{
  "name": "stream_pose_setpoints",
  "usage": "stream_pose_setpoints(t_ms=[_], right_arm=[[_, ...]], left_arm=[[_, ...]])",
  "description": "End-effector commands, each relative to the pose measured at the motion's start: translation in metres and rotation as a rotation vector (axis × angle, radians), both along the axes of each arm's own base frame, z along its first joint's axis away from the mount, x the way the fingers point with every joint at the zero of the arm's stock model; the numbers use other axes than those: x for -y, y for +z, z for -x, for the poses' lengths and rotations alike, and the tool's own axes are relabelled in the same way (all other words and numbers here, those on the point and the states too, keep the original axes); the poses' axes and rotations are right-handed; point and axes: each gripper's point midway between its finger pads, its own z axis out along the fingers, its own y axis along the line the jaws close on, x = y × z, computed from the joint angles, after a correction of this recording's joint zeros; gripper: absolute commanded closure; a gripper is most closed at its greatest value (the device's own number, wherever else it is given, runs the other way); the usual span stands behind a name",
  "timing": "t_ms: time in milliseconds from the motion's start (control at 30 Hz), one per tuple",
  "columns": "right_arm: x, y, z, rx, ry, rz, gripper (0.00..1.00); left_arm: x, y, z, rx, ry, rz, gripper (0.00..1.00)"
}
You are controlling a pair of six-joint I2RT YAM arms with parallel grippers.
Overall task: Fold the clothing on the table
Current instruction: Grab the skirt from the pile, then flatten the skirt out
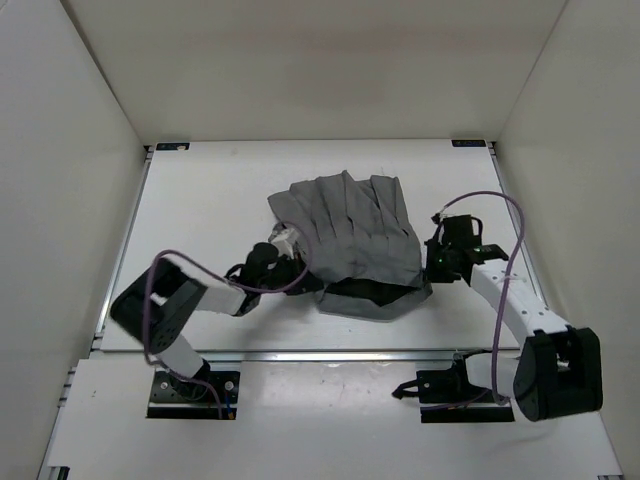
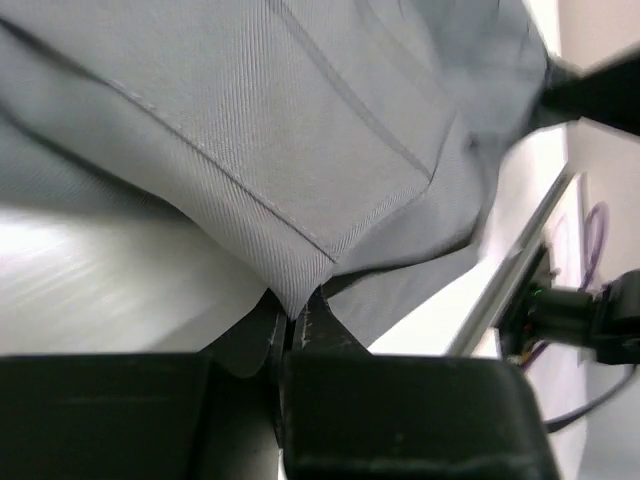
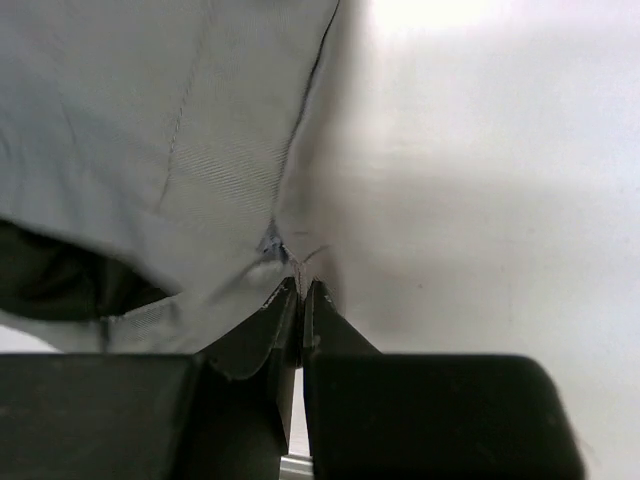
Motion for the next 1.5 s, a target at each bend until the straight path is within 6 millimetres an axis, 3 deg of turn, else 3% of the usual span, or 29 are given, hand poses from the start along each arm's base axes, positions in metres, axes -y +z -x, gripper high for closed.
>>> stream_pose_setpoints(t_ms=[0,67,133,167,233,300,367,433,567,600,667,700,767,833,867,967,1033,1067,1100,1133,1167,1200,1233,1267,1300,1333,1367,1400,1467], right_arm=[[-0.018,0.059,-0.025,0.248,0.039,-0.194,1.0],[-0.022,0.103,-0.031,0.415,0.073,-0.301,1.0],[-0.041,0.152,-0.03,0.573,0.162,-0.43,1.0],[-0.043,0.169,-0.027,0.63,0.176,-0.448,1.0],[-0.056,0.205,-0.017,0.713,0.246,-0.518,0.99],[-0.066,0.248,-0.007,0.789,0.315,-0.572,1.0],[-0.077,0.265,-0.001,0.785,0.367,-0.636,1.0],[-0.089,0.284,-0.002,0.815,0.442,-0.701,1.0],[-0.11,0.282,-0.04,0.75,0.472,-0.786,1.0],[-0.121,0.301,-0.053,0.778,0.519,-0.766,1.0],[-0.13,0.305,-0.078,0.781,0.539,-0.75,0.99],[-0.134,0.331,-0.085,0.836,0.57,-0.73,1.0],[-0.14,0.348,-0.117,0.854,0.594,-0.702,1.0],[-0.14,0.401,-0.135,0.934,0.625,-0.638,1.0],[-0.137,0.412,-0.138,0.951,0.617,-0.622,1.0],[-0.12,0.438,-0.144,0.983,0.599,-0.599,1.0],[-0.112,0.416,-0.147,0.931,0.574,-0.616,1.0],[-0.11,0.409,-0.144,0.924,0.57,-0.618,1.0],[-0.105,0.382,-0.141,0.892,0.549,-0.633,1.0],[-0.102,0.359,-0.145,0.831,0.514,-0.652,1.0],[-0.102,0.353,-0.141,0.833,0.51,-0.667,1.0],[-0.099,0.315,-0.138,0.753,0.471,-0.687,1.0],[-0.103,0.279,-0.136,0.684,0.444,-0.715,1.0],[-0.103,0.274,-0.131,0.697,0.443,-0.717,1.0],[-0.109,0.235,-0.121,0.613,0.418,-0.736,1.0],[-0.114,0.201,-0.112,0.546,0.386,-0.755,1.0],[-0.118,0.163,-0.099,0.475,0.364,-0.769,1.0],[-0.121,0.151,-0.093,0.461,0.353,-0.766,1.0],[-0.126,0.094,-0.065,0.344,0.306,-0.787,1.0]], left_arm=[[-0.037,0.065,-0.02,0.136,0.078,0.055,1.0],[-0.058,0.092,-0.028,0.189,0.134,0.033,1.0],[-0.074,0.151,-0.037,0.346,0.198,0.05,1.0],[-0.08,0.156,-0.035,0.344,0.216,0.035,1.0],[-0.093,0.21,-0.033,0.458,0.252,0.081,1.0],[-0.099,0.239,-0.024,0.487,0.227,0.122,1.0],[-0.108,0.272,-0.023,0.543,0.235,0.149,1.0],[-0.109,0.281,-0.026,0.55,0.226,0.153,1.0],[-0.119,0.274,-0.058,0.529,0.232,0.119,1.0],[-0.121,0.27,-0.083,0.513,0.224,0.093,1.0],[-0.123,0.275,-0.102,0.517,0.219,0.065,1.0],[-0.123,0.29,-0.122,0.553,0.222,0.032,1.0],[-0.129,0.315,-0.15,0.576,0.234,-0.005,1.0],[-0.134,0.366,-0.172,0.641,0.234,-0.008,1.0],[-0.135,0.395,-0.177,0.687,0.238,0.001,1.0],[-0.143,0.436,-0.175,0.778,0.273,-0.045,1.0],[-0.145,0.437,-0.167,0.799,0.288,-0.065,1.0],[-0.143,0.418,-0.163,0.77,0.272,-0.076,1.0],[-0.141,0.382,-0.157,0.714,0.27,-0.08,1.0],[-0.141,0.387,-0.158,0.733,0.273,-0.074,1.0],[-0.14,0.353,-0.151,0.663,0.271,-0.076,1.0],[-0.139,0.342,-0.15,0.659,0.276,-0.064,1.0],[-0.138,0.31,-0.141,0.613,0.275,-0.063,1.0],[-0.139,0.268,-0.133,0.524,0.276,-0.074,1.0],[-0.137,0.25,-0.13,0.495,0.272,-0.072,0.94],[-0.137,0.212,-0.118,0.419,0.261,-0.077,0.64],[-0.138,0.175,-0.106,0.329,0.262,-0.087,0.54],[-0.141,0.142,-0.093,0.268,0.255,-0.097,0.5],[-0.14,0.109,-0.072,0.178,0.252,-0.053,0.35]])
